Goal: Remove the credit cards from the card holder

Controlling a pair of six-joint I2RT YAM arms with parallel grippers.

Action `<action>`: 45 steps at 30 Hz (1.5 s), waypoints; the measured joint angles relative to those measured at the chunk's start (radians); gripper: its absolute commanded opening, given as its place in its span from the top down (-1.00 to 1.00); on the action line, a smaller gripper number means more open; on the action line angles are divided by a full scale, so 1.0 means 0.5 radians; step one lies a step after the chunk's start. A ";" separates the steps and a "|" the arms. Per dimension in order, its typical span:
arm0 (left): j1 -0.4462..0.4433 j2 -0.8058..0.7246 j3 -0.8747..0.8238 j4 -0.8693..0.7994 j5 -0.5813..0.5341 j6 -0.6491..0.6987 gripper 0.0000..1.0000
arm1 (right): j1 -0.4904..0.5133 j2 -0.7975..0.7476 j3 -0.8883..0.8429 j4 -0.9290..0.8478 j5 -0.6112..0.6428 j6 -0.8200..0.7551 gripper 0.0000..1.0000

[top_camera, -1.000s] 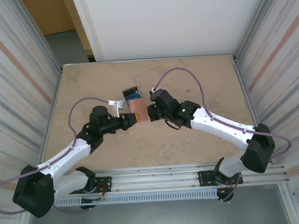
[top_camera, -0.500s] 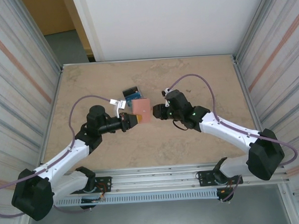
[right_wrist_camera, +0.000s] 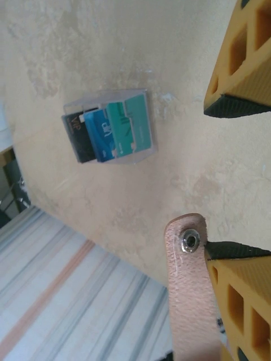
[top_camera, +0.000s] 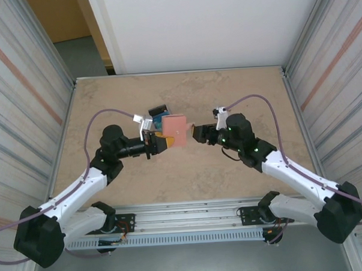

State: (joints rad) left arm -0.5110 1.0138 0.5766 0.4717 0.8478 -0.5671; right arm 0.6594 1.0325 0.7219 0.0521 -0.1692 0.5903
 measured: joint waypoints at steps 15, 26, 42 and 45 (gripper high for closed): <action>-0.070 0.061 0.142 0.124 0.384 0.140 1.00 | -0.053 -0.518 -0.250 0.307 -0.514 -0.211 -0.30; -0.134 -0.060 0.148 0.039 0.394 0.302 1.00 | -0.045 -0.491 -0.250 0.395 -0.713 -0.219 -0.15; -0.133 -0.056 0.148 0.053 0.376 0.301 1.00 | 0.094 -0.386 -0.178 0.426 -0.796 -0.310 0.05; -0.133 -0.056 0.148 0.056 0.368 0.301 1.00 | 0.096 -0.386 -0.168 0.418 -0.800 -0.317 0.08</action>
State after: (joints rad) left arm -0.5774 0.9859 0.6506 0.4995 1.0317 -0.4168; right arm 0.7074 0.8394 0.6380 0.2611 -0.5694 0.4316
